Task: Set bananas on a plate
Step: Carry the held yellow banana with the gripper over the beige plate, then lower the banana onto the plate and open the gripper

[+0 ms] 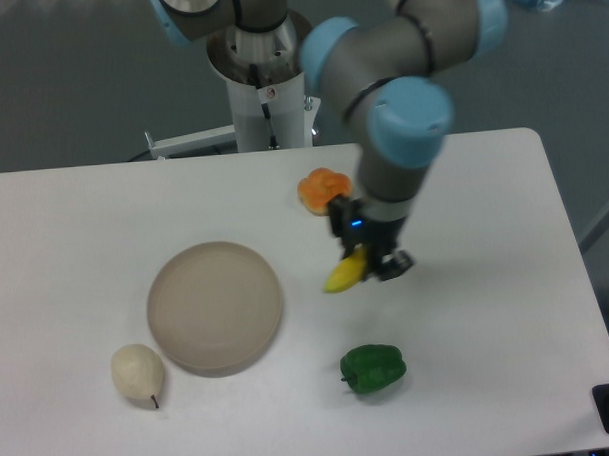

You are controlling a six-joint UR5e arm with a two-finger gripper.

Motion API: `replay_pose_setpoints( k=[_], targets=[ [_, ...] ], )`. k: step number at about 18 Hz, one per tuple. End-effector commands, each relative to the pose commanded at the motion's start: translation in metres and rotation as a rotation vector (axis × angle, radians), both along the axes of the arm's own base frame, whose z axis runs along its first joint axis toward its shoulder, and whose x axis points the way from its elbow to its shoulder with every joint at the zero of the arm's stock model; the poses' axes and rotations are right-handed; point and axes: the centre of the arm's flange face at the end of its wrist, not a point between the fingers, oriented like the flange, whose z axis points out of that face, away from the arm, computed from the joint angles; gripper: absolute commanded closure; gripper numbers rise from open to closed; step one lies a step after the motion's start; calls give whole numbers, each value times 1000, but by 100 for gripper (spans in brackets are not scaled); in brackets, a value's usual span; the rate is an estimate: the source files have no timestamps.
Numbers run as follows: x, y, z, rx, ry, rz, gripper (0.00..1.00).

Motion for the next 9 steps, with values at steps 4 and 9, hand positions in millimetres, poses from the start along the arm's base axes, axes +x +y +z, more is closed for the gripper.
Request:
replay_pose_setpoints(
  k=[4, 9],
  targets=[
    [67, 34, -26, 4, -5, -1, 92],
    [114, 49, -70, -68, -25, -42, 91]
  ],
)
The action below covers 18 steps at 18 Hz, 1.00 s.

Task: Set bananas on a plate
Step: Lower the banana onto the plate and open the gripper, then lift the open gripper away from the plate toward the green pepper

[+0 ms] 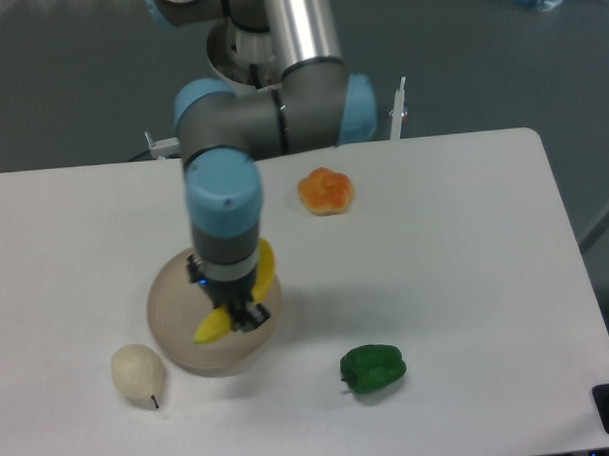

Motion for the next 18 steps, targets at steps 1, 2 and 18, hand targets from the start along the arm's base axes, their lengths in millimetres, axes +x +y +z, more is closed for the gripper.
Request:
replay_pose_setpoints(
  k=[1, 2, 18],
  targets=[
    [5, -4, -14, -24, -10, -5, 90],
    [6, -6, -20, -32, -15, -6, 89],
    [11, -6, -39, -6, -1, 17, 0]
  ],
)
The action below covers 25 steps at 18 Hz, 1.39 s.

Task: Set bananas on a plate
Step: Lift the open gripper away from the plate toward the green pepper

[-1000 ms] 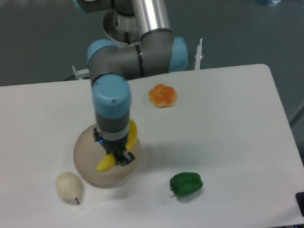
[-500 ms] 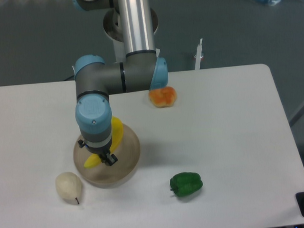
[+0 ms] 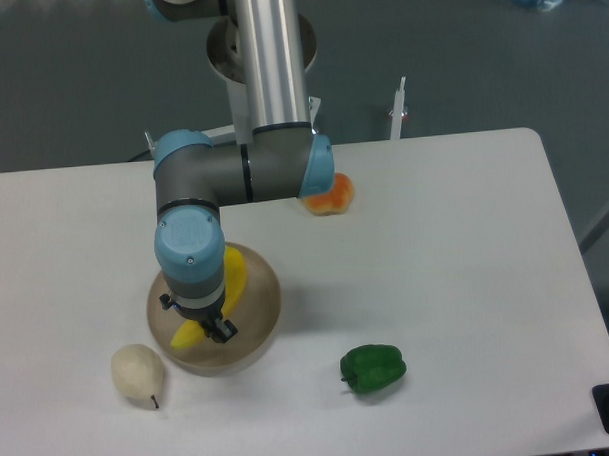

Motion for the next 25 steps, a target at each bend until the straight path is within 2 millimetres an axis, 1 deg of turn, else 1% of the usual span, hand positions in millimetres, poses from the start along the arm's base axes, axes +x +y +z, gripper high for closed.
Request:
replay_pose_setpoints(
  k=[2, 4, 5, 6, 9, 11, 12, 13, 14, 15, 16, 17, 18, 19, 22, 23, 25],
  targets=[
    [-1, 0, 13, 21, 6, 2, 0],
    [-5, 2, 22, 30, 24, 5, 0],
    [-19, 4, 28, 34, 60, 18, 0],
    [-45, -2, 34, 36, 77, 52, 0],
    [-97, -14, 44, 51, 89, 123, 0],
    [-141, -27, 58, 73, 103, 156, 0],
    [-166, -34, 65, 87, 117, 151, 0],
    [-199, -46, 71, 96, 121, 128, 0],
    [-218, -54, 76, 95, 128, 128, 0],
    [-232, -62, 79, 91, 128, 140, 0],
    [-252, -80, 83, 71, 115, 159, 0],
    [-262, -90, 88, 62, 110, 147, 0],
    [-272, -96, 95, 60, 115, 121, 0],
    [-282, -101, 96, 53, 115, 101, 0],
    [-305, -115, 87, 29, 112, 82, 0],
    [-307, -117, 82, 18, 113, 74, 0],
    [-310, -118, 79, 6, 119, 71, 0]
  ],
)
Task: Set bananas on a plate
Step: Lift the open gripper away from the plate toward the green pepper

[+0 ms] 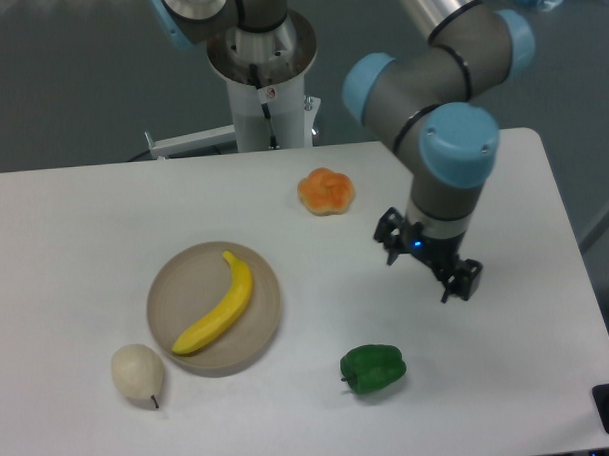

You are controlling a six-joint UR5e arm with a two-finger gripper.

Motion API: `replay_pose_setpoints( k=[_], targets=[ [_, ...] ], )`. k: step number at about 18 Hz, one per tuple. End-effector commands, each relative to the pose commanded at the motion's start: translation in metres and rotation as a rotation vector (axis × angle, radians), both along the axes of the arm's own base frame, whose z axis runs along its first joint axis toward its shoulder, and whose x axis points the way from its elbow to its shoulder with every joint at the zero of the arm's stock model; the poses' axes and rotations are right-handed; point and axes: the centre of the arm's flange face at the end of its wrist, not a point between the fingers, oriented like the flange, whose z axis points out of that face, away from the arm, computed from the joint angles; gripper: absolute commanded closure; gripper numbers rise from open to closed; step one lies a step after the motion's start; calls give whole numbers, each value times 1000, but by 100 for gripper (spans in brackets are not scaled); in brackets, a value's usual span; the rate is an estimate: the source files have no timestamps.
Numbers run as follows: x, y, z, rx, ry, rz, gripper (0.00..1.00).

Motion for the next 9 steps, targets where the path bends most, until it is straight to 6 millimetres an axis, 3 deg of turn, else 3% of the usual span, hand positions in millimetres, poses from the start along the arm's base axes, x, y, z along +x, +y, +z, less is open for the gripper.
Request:
replay_pose_setpoints(
  k=[9],
  targets=[
    [-2, 1, -5, -14, 3, -1, 0]
  ],
)
